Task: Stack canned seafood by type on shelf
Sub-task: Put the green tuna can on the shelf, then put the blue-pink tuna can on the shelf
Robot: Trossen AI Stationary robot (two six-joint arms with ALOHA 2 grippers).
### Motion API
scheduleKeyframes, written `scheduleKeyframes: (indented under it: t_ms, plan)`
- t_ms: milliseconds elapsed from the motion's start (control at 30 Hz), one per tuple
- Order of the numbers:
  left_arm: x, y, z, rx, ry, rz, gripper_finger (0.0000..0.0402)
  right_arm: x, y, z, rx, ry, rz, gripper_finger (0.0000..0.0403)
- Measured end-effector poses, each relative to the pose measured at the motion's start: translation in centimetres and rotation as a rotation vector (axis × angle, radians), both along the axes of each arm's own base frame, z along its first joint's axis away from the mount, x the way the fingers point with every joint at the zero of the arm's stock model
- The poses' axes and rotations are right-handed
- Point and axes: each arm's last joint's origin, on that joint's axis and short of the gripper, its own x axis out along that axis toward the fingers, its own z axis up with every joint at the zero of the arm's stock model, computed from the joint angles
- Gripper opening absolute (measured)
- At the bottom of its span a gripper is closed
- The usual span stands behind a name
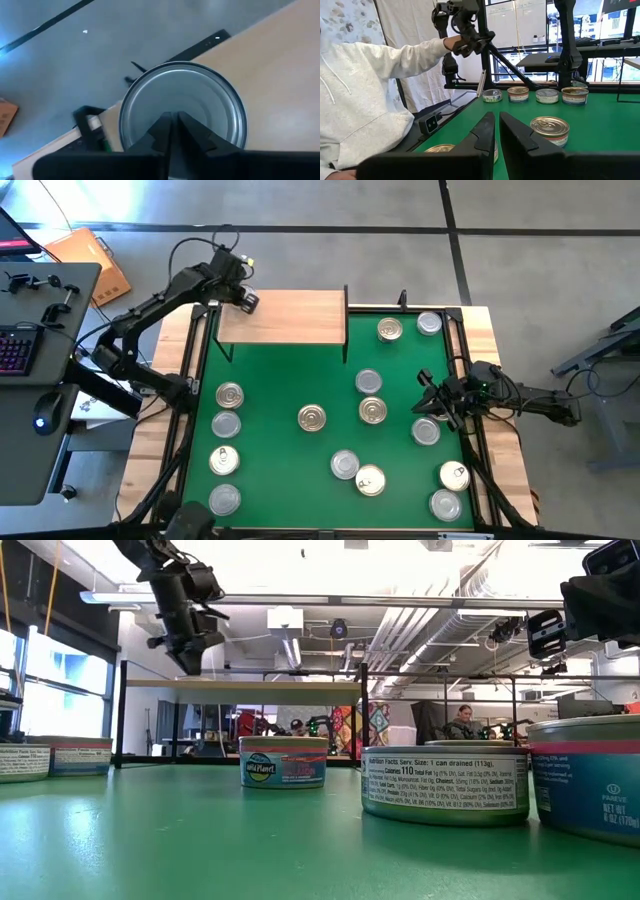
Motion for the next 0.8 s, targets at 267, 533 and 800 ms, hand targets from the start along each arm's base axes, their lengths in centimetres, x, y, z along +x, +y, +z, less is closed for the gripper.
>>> scheduleKeyframes:
  t_ms: [267, 533, 800]
  plan:
    - [-0.9, 0.1, 0.4, 0.004, 0.010, 0.009, 0.0017, 0.0, 0.0, 0.0, 0.000, 0.000, 0.000, 0.0020]
    - [-1.2, -1.9, 4.6, 0.126, -0.057, -0.049, 0.0027, 0.0, 0.0, 0.0, 0.000, 0.000, 0.000, 0.0020]
    - [-1.1, -6.8, 8.0, 0.218, -0.252, -0.275, 0.0038, 0.0, 0.0, 0.0, 0.000, 0.000, 0.000, 0.0020]
